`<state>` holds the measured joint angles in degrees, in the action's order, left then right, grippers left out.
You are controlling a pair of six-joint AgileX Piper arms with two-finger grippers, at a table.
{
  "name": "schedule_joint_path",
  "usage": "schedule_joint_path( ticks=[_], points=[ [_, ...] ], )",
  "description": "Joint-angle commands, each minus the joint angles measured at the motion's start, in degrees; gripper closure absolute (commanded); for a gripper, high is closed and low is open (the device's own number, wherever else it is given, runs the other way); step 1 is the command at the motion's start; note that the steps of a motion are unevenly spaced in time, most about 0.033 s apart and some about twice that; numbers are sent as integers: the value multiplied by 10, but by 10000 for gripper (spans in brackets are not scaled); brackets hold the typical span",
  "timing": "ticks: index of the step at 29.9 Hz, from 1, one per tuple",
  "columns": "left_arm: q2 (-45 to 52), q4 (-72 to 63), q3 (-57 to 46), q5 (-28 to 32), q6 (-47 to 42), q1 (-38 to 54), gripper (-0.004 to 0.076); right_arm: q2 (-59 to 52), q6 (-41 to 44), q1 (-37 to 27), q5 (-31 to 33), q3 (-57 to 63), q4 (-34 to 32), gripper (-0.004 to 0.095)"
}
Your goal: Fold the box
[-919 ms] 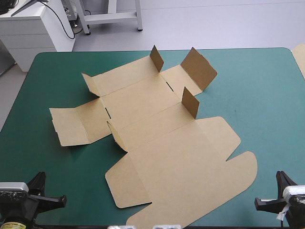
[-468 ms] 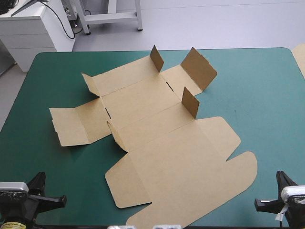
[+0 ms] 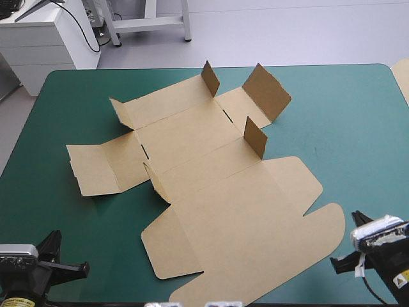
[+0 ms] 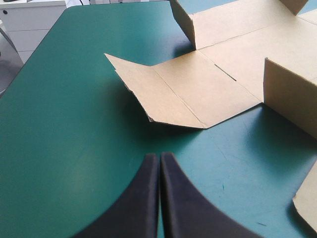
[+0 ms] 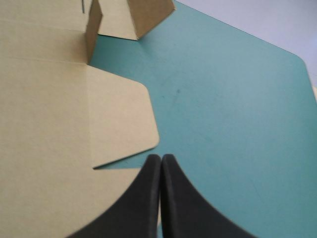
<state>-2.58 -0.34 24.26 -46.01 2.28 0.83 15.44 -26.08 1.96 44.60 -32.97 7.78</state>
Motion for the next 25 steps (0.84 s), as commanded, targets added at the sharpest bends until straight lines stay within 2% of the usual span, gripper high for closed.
schedule_joint_path(
  ticks=[1, 4, 9, 16, 19, 22, 25],
  points=[
    [-10, -5, 12, 43, 0, -3, 731, 86, -42, 1, -43, -71, 64, 929],
    [-10, -5, 12, 43, 0, -3, 731, 156, -63, 1, -22, -130, 95, 929],
    [-10, -5, 12, 43, 0, -3, 731, 287, -122, 1, 61, -233, 156, 926],
    [-10, -5, 12, 43, 0, -3, 731, 454, -131, 1, 143, -357, 249, 909],
    [-10, -5, 12, 43, 0, -3, 731, 516, -125, 15, 167, -401, 258, 828],
    [-10, -5, 12, 43, 0, -3, 731, 576, -95, 44, 180, -448, 248, 697],
    [-10, -5, 12, 43, 0, -3, 731, 631, -47, 84, 180, -499, 196, 530]
  ],
)
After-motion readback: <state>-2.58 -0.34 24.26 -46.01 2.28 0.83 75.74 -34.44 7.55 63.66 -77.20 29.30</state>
